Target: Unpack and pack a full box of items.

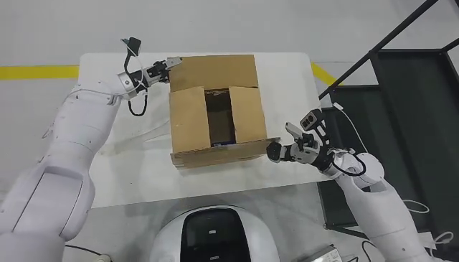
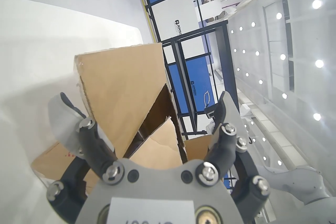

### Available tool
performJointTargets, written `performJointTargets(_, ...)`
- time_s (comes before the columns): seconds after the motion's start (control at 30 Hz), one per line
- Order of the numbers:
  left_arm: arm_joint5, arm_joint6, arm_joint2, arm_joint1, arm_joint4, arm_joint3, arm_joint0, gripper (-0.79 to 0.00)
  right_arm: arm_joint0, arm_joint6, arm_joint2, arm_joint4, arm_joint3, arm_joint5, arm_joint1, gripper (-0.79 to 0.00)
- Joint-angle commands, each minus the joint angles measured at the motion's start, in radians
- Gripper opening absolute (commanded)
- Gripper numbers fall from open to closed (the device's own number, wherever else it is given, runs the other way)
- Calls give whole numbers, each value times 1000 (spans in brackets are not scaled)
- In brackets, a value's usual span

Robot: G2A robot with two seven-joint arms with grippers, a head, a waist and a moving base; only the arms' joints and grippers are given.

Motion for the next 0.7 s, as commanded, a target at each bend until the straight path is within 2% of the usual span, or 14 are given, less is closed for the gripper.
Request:
performJointTargets(0.0, -13, -18, -8, -4, -23, 8, -5, 0, -1, -3, 4, -3, -2, 1, 0, 0)
performJointTargets(0.17, -79, -106, -41, 0, -91, 10, -11, 0, 12, -39, 5, -9, -4, 0, -2, 0)
performJointTargets(0.3, -50, -136, -40, 16, -86, -48, 3, 0, 34, -84, -10, -24, 0, 7, -6, 0)
performJointTargets(0.5, -17, -169, -25, 57, -52, -148, 34, 0, 86, -159, -41, -104, 27, 6, -10, 0)
performJointTargets(0.67, -28, -158, -17, 77, -42, -174, 46, 0, 122, -199, -62, -176, 57, 4, -13, 0)
